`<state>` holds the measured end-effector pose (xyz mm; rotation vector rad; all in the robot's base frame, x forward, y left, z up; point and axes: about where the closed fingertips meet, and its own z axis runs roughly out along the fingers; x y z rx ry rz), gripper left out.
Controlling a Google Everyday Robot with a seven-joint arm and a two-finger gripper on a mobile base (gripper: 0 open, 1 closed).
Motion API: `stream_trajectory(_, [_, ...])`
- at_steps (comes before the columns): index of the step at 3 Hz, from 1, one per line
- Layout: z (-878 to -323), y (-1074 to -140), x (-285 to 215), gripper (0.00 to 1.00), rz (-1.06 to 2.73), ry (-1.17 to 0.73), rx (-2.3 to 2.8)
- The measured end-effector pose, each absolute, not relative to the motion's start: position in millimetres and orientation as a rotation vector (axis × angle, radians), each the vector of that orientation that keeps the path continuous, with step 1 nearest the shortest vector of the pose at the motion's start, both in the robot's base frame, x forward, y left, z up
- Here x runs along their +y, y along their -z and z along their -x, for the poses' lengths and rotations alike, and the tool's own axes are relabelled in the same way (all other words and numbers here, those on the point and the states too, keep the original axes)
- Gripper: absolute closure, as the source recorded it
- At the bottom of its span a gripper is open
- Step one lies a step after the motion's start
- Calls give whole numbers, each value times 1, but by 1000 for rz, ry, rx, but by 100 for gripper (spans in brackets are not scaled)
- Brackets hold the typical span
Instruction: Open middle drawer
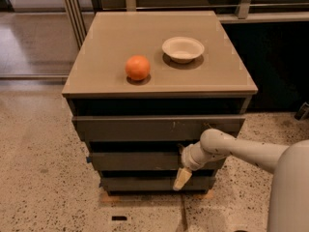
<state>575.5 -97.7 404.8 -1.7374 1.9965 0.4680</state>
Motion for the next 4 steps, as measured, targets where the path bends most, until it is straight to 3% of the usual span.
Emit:
stream_trajectory(2, [-535,-428,-92,0,1785,-519,2055])
stream_trajectory(4, [-482,-432,-93,0,1863,-693,2146])
